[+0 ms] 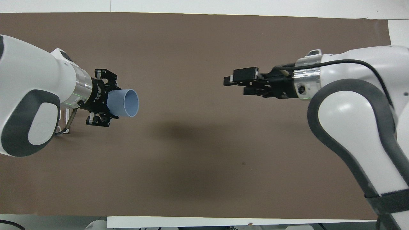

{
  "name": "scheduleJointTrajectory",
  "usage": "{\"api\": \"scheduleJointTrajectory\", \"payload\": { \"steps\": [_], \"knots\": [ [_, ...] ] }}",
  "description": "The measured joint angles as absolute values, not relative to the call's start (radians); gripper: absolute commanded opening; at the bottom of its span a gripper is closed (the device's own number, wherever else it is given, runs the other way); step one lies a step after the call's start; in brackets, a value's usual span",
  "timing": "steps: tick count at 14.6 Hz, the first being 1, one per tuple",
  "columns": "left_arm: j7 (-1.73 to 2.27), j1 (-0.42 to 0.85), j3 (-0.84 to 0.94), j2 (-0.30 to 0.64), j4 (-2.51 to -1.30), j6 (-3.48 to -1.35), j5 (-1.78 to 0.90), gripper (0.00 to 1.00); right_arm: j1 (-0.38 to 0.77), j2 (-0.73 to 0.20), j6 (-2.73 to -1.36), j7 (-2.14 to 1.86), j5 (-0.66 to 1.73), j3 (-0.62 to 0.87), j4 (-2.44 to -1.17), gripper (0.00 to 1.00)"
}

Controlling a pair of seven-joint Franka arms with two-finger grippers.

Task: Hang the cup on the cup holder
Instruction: 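Carry the cup with the left gripper to the wire rack's peg, then slide the cup onto the rack peg and open the left gripper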

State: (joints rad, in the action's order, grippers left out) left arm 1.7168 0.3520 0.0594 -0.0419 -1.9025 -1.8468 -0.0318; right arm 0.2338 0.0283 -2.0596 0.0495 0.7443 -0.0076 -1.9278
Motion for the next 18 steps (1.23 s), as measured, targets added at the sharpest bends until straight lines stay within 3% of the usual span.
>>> {"api": "scheduleJointTrajectory", "payload": {
  "steps": [4,9,13,18],
  "knots": [
    [1.830,0.431,0.067,0.053,-1.893,-1.658,0.502,0.00,0.143,0.082,-1.944,0.051,0.348,-0.009,-1.902,0.99],
    [2.108,0.477,0.070,0.277,-1.855,-1.425,1.061,0.00,0.037,0.089,-1.615,0.049,0.024,-0.011,-1.709,0.99],
    [2.184,0.479,0.065,0.463,-1.773,-1.222,1.314,0.00,0.037,0.084,-1.447,0.049,-0.082,-0.005,-1.571,0.99],
    [2.193,0.451,0.054,0.532,-1.762,-1.176,1.421,0.00,0.000,0.047,-1.420,0.004,-0.086,-0.008,-1.533,0.99]
  ]
}}
